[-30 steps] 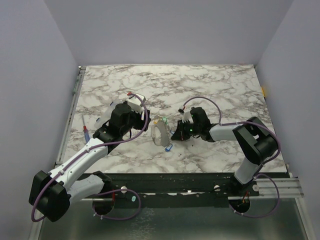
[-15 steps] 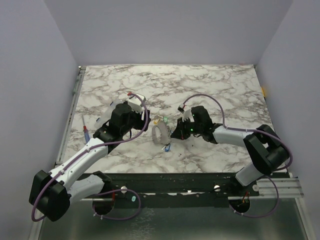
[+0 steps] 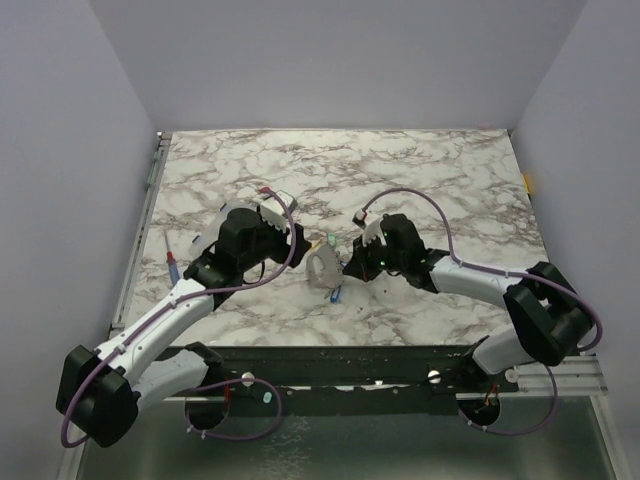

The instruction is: Put the keys on the keyring

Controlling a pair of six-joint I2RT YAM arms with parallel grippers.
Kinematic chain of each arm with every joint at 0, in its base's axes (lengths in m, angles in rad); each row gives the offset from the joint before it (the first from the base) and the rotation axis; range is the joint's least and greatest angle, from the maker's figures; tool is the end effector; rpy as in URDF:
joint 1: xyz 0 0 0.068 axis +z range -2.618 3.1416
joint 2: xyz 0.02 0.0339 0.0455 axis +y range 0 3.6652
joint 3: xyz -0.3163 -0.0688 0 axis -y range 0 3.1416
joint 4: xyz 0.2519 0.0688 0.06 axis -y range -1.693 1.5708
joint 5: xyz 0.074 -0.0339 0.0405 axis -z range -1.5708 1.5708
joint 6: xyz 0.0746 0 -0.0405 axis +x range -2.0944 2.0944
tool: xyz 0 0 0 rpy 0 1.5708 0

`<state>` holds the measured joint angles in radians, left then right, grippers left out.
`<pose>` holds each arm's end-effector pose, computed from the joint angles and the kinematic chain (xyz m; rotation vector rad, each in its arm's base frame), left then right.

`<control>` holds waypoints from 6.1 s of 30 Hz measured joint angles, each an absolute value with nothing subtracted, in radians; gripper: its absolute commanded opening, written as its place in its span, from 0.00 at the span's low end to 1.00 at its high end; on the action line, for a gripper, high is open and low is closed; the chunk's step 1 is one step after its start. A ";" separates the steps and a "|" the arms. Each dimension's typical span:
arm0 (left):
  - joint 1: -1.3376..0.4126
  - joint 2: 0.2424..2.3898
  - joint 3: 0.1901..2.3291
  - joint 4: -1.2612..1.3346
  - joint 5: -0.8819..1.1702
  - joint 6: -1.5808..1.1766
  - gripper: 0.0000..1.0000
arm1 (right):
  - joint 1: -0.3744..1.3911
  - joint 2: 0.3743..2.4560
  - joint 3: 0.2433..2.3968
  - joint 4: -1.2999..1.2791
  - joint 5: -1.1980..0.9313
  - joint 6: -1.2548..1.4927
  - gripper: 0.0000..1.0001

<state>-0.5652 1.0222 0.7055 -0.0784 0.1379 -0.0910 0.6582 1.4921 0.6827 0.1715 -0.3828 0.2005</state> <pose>0.2053 -0.1423 0.3050 0.5601 1.9254 -0.5611 0.2420 0.2223 0.2026 -0.7380 2.1821 0.8845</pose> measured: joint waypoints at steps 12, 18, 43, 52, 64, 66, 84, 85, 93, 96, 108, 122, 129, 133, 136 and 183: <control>-0.572 0.823 0.493 0.203 0.346 -0.081 0.60 | 0.717 1.338 0.683 0.170 -0.281 0.101 0.01; -0.576 0.798 0.384 0.384 0.484 0.025 0.53 | 0.745 1.307 0.681 0.154 -0.250 0.057 0.01; -0.564 1.385 0.662 0.378 0.906 0.558 0.42 | 0.799 1.230 0.641 0.147 -0.221 -0.028 0.01; -0.540 1.498 0.810 0.130 0.956 0.739 0.39 | 0.799 1.230 0.641 0.147 -0.217 -0.028 0.01; -0.503 1.558 0.881 -0.070 1.018 0.851 0.40 | 0.799 1.230 0.641 0.147 -0.191 -0.027 0.01; -0.501 1.558 0.881 -0.086 1.018 0.858 0.40 | 0.800 1.230 0.641 0.146 -0.155 -0.022 0.04; -0.761 1.434 0.739 -0.083 0.744 0.848 0.49 | 0.800 1.132 0.590 -0.122 0.309 0.483 0.68; -0.771 1.435 0.736 -0.069 0.722 0.844 0.49 | 0.800 1.139 0.590 -0.130 0.323 0.504 0.68; -0.830 1.486 0.689 0.145 0.560 0.807 0.48 | 0.798 1.158 0.586 -0.186 0.420 0.607 0.71; -0.852 1.520 0.680 0.187 0.526 0.805 0.46 | 0.791 1.139 0.575 -0.186 0.441 0.619 0.71; -0.885 1.610 0.680 0.242 0.493 0.814 0.41 | 0.757 1.127 0.549 -0.183 0.451 0.611 0.71; -0.905 1.669 0.736 0.236 0.477 0.824 0.31 | 0.735 1.103 0.519 -0.173 0.447 0.581 0.70; -0.905 1.727 0.845 0.137 0.477 0.832 0.31 | 0.731 1.095 0.511 -0.163 0.423 0.567 0.70; -0.905 1.751 0.899 0.065 0.477 0.838 0.31 | 0.731 1.089 0.509 -0.155 0.409 0.559 0.70; -0.903 1.778 0.958 -0.006 0.478 0.847 0.29 | 0.731 1.085 0.509 -0.151 0.402 0.555 0.70; -0.790 1.601 0.868 -0.038 0.563 0.498 0.00 | 0.724 0.955 0.429 0.031 0.117 0.461 0.70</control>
